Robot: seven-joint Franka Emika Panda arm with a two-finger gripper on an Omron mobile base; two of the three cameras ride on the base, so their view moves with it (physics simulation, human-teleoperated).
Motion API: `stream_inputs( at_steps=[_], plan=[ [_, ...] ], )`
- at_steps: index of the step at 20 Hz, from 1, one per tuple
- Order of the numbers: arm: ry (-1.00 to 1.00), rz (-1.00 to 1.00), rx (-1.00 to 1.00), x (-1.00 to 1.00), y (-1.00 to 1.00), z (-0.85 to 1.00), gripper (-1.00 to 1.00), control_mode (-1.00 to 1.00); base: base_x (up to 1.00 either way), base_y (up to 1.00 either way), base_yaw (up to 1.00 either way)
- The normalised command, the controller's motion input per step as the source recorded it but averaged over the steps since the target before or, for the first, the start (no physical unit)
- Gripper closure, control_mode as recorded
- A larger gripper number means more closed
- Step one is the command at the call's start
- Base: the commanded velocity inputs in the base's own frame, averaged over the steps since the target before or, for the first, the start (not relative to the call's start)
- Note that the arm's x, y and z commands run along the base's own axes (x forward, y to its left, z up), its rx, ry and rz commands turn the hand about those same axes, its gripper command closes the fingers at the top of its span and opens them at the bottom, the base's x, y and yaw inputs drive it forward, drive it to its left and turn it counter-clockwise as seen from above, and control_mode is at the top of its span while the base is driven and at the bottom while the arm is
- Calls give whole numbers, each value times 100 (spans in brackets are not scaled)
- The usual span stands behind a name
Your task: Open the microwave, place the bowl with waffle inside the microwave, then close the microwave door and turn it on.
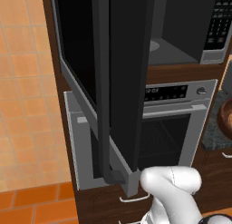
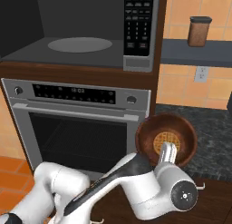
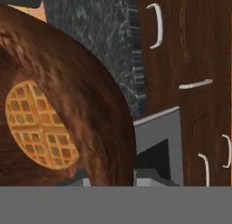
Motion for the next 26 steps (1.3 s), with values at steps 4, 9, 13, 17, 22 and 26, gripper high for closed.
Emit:
stream_inputs(
  at_steps=[4, 9, 13, 17, 22, 26],
  plan=[
    [-9, 25, -28, -76, 97, 100, 100, -100, 0, 0, 0],
    [-2, 38, -8, 9, 92, 100, 100, -100, 0, 0, 0],
    [0, 34, 0, 34, 78, 100, 100, -100, 0, 0, 0],
    [-12, 19, 0, 51, 88, 100, 100, -100, 0, 0, 0],
    [-19, 10, 0, 45, 87, 100, 100, -100, 0, 0, 0],
    [-8, 2, 0, 75, 88, 77, 100, -100, 0, 0, 0]
  ],
)
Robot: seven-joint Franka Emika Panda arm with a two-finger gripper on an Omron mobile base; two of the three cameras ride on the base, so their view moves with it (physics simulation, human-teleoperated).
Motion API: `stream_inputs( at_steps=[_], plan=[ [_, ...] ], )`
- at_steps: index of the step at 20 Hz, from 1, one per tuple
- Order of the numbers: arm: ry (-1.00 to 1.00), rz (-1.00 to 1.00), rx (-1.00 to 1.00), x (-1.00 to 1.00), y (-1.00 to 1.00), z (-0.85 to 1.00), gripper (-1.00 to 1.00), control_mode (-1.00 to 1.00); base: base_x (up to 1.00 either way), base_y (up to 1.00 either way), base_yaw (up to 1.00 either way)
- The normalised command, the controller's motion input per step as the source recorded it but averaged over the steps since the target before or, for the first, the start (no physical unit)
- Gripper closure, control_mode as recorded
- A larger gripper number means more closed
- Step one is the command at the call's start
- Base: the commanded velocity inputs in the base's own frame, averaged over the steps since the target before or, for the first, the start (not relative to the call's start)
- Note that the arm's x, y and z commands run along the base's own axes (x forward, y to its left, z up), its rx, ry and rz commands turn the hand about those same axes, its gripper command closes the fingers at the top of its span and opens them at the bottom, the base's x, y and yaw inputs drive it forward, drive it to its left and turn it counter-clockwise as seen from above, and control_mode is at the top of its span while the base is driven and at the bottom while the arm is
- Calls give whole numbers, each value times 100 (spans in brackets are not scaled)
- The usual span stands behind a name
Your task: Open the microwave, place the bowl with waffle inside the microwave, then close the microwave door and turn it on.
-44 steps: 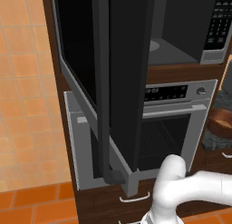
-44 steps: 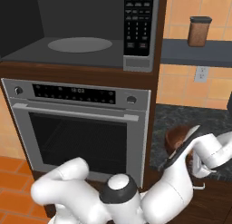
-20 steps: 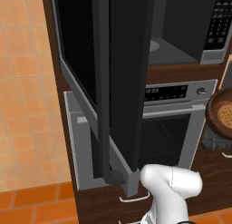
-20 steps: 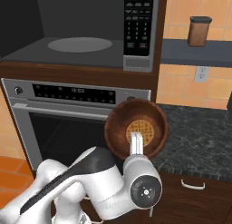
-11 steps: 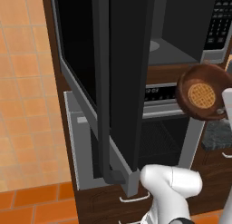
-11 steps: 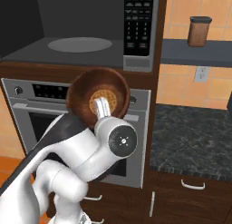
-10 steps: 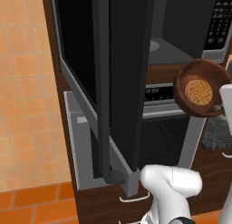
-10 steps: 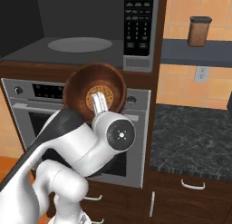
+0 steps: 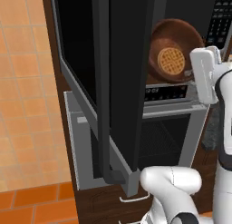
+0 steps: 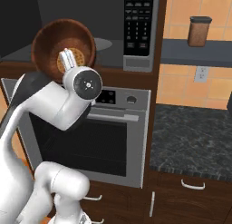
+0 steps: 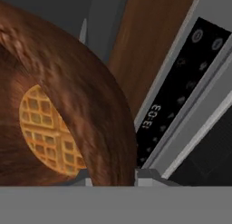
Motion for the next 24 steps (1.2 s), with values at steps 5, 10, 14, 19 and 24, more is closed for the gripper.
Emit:
stream_inputs(
  at_steps=[5, 10, 14, 19, 24],
  plan=[
    [17, -2, -2, 100, 51, 12, 100, -100, 0, 0, 0],
    [22, -1, 0, 100, 9, 28, 100, -100, 0, 0, 0],
    [2, -1, 3, 100, 14, 42, 100, -100, 0, 0, 0],
    [0, -9, 0, 100, 35, 1, 100, -100, 0, 0, 0],
    [0, -4, 0, 100, 32, -2, 100, -100, 0, 0, 0]
  ],
)
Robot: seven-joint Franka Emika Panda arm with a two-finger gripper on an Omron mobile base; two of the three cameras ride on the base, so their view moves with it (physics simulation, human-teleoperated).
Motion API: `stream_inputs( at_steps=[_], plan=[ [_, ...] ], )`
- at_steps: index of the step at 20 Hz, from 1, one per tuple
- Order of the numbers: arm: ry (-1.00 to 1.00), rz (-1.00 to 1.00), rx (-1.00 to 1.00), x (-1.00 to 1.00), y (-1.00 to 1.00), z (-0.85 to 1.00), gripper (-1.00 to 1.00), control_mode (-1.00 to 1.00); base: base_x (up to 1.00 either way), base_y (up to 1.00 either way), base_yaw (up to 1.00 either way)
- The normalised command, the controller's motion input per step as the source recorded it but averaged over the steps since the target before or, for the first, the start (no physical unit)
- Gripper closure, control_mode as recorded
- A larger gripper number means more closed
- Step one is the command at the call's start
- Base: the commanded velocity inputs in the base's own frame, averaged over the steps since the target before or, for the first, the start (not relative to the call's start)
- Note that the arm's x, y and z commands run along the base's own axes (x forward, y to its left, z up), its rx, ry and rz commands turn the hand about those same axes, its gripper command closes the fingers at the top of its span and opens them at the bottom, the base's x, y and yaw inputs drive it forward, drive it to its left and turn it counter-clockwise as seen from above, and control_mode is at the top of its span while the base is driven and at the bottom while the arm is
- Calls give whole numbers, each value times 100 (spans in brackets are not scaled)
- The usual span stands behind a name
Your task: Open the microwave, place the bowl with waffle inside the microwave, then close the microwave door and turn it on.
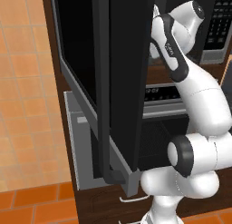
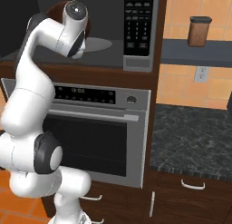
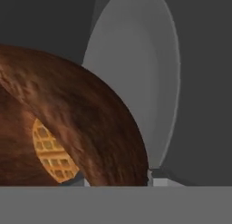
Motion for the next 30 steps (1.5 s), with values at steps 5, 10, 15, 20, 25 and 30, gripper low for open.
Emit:
stream_inputs(
  at_steps=[5, 10, 15, 20, 25, 30],
  plan=[
    [1, -5, 0, 96, 20, -11, 100, -100, 0, 0, 0],
    [4, -6, 0, 63, 4, -51, -100, -100, 0, 0, 0],
    [6, -8, 0, 23, 0, -41, -100, -100, 0, 0, 0],
    [-38, -4, 0, -90, 1, -9, -100, -100, 0, 0, 0],
    [-9, 0, 0, -100, 0, -29, -100, -100, 0, 0, 0],
    [0, 0, 0, -100, 0, -39, -100, -100, 0, 0, 0]
  ],
)
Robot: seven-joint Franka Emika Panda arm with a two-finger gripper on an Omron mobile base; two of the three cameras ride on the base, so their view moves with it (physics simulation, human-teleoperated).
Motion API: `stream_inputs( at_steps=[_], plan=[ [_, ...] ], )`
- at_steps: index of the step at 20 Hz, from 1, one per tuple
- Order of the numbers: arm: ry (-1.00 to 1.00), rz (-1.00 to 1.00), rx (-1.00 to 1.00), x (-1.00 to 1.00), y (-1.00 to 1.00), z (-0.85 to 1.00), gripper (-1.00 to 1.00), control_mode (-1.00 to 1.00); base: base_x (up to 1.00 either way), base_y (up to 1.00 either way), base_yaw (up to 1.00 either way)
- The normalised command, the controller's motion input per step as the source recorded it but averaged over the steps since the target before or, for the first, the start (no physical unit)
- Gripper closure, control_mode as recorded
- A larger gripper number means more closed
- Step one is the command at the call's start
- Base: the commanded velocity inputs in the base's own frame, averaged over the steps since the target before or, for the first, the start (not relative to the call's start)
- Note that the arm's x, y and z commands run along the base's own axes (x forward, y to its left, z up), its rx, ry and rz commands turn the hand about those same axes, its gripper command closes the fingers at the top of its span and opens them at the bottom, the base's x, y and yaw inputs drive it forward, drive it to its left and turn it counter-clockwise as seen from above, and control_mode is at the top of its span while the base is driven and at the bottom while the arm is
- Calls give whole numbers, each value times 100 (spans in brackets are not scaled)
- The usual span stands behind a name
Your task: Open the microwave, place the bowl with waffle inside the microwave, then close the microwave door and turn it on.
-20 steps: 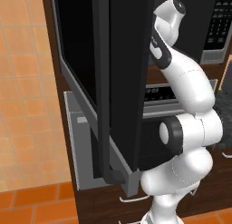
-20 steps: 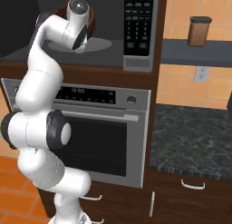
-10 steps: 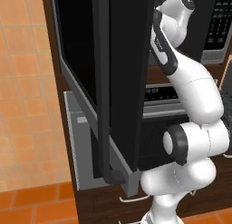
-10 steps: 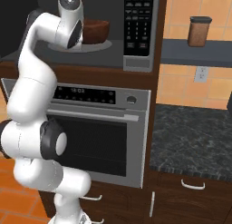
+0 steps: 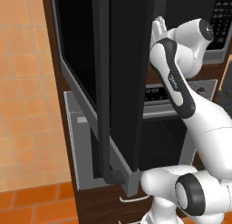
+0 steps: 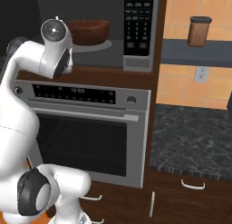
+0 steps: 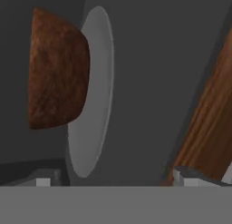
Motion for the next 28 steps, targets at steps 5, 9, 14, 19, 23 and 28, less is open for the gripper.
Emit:
stream_inputs(
  at_steps=[5, 9, 14, 19, 23, 28],
  plan=[
    [21, 7, -9, -100, 30, -81, -100, -100, 0, 0, 0],
    [32, 24, -8, -100, 75, -100, -100, -100, 0, 0, 0],
    [27, 25, -7, -73, 91, -100, 100, -100, 0, 0, 0],
    [22, 25, -1, -21, 98, -100, 100, -100, 0, 0, 0],
    [12, 23, -3, -16, 93, -100, 100, -100, 0, 0, 0],
    [0, 21, -19, -63, 96, -80, 100, -100, 0, 0, 0]
  ],
)
